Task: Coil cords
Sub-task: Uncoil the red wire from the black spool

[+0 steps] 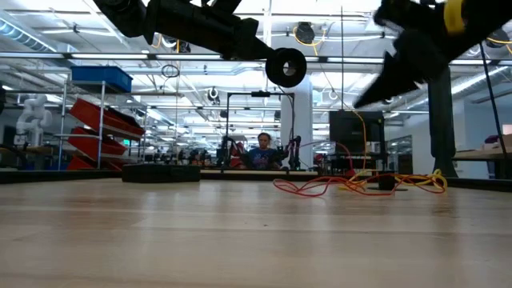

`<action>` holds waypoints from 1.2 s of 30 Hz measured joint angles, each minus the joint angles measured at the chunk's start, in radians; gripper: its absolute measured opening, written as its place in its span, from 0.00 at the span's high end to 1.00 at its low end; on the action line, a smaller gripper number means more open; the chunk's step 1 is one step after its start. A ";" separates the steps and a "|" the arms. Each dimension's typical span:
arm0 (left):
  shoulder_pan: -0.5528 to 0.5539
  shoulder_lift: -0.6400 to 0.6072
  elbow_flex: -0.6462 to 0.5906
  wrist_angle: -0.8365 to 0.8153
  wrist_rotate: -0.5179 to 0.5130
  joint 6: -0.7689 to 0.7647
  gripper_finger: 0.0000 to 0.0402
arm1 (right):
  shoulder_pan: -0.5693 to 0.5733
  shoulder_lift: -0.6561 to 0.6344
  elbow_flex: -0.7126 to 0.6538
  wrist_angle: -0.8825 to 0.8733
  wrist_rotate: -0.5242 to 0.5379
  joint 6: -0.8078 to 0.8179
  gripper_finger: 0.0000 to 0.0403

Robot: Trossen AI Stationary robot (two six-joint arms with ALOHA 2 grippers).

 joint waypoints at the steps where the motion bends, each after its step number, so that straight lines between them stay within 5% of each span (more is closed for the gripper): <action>1: 0.000 0.000 0.000 0.001 0.000 0.000 1.00 | 0.002 0.001 0.000 0.043 0.030 -0.061 0.67; 17: 0.000 0.000 0.000 0.001 0.019 -0.021 1.00 | -0.252 0.203 0.000 0.631 0.015 -0.633 0.67; 29: 0.000 0.000 0.000 -0.002 0.019 -0.020 1.00 | -0.349 0.279 0.000 0.840 0.019 -0.712 0.68; 36: 0.000 0.000 0.000 -0.002 0.026 -0.018 1.00 | -0.354 0.279 0.000 0.868 -0.020 -0.735 0.85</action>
